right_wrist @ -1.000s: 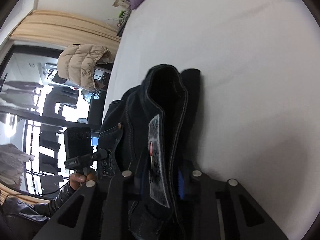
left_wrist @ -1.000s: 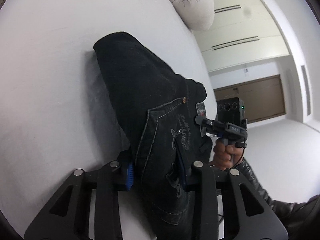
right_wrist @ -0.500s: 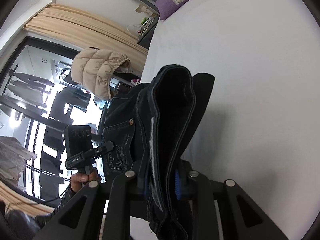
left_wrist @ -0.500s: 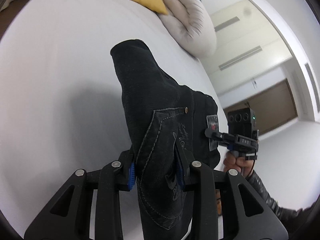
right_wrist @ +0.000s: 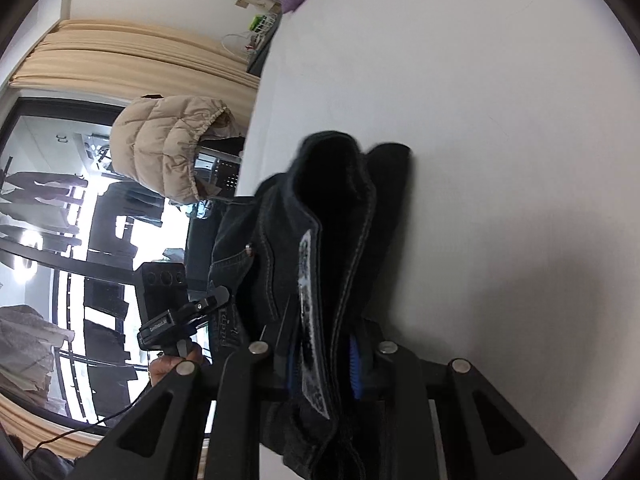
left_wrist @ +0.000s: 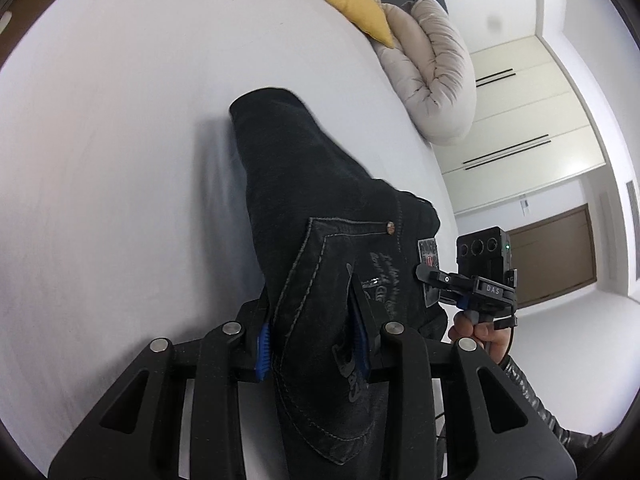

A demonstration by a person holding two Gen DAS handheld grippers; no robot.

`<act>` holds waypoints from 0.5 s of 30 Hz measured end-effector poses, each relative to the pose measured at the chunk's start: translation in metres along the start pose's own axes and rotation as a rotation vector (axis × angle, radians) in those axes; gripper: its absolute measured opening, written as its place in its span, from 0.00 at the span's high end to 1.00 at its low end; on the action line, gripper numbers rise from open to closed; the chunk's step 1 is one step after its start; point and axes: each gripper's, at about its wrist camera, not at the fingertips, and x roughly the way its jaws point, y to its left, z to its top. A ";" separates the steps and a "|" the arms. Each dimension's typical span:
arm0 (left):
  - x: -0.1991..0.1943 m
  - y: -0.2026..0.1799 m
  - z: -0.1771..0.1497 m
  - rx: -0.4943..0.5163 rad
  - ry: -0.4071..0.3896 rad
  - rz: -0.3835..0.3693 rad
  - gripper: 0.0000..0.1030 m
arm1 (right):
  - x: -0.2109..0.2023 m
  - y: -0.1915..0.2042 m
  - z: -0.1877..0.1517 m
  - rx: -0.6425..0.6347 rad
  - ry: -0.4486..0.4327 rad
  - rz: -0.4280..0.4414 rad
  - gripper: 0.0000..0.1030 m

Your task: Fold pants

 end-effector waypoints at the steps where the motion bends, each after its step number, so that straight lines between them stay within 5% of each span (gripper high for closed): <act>1: 0.001 0.005 -0.001 -0.009 -0.002 0.002 0.67 | 0.002 -0.003 -0.002 0.007 0.002 -0.006 0.72; 10: 0.009 0.003 -0.018 -0.013 -0.031 -0.028 0.65 | 0.003 -0.025 -0.014 0.037 -0.057 0.099 0.72; 15: -0.014 -0.003 -0.029 0.001 -0.077 0.010 0.54 | -0.021 -0.016 -0.022 0.043 -0.114 0.047 0.49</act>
